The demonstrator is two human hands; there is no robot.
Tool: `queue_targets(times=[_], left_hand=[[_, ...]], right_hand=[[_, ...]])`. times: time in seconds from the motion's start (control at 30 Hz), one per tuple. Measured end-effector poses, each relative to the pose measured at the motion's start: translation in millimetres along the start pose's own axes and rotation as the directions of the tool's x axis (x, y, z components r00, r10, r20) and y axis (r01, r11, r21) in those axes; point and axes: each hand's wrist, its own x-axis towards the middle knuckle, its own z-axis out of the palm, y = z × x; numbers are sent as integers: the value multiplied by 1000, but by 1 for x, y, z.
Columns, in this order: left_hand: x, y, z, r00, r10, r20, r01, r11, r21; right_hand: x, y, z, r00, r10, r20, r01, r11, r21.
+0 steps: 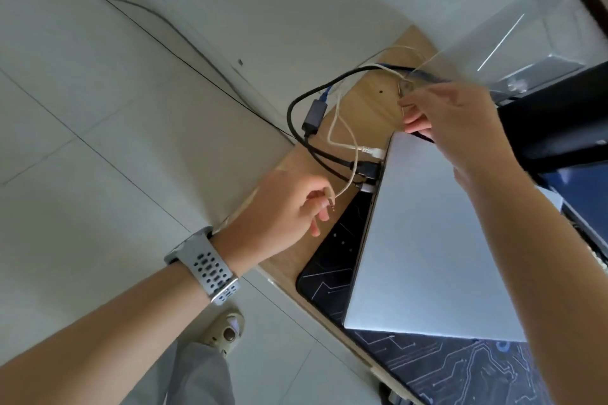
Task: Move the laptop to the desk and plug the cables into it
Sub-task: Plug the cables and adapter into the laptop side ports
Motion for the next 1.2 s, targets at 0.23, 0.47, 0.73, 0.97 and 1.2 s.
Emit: queue_targets(times=[0.23, 0.47, 0.73, 0.97, 1.2], left_hand=[[-5, -10, 22, 993, 116, -3, -116, 993, 15], [-6, -12, 27, 965, 213, -150, -181, 962, 203], [-35, -11, -24, 746, 275, -606, -105, 948, 301], [1, -4, 38, 969, 171, -177, -146, 978, 147], [10, -6, 51, 990, -142, -15, 128, 930, -344]], right_hand=[[-4, 31, 0, 998, -66, 9, 66, 984, -167], [-3, 36, -2, 993, -104, 52, 111, 978, -179], [0, 38, -2, 993, -108, 51, 116, 977, -179], [1, 37, -2, 991, -110, 74, 121, 978, -168], [-1, 35, -6, 988, -110, 111, 127, 978, -166]])
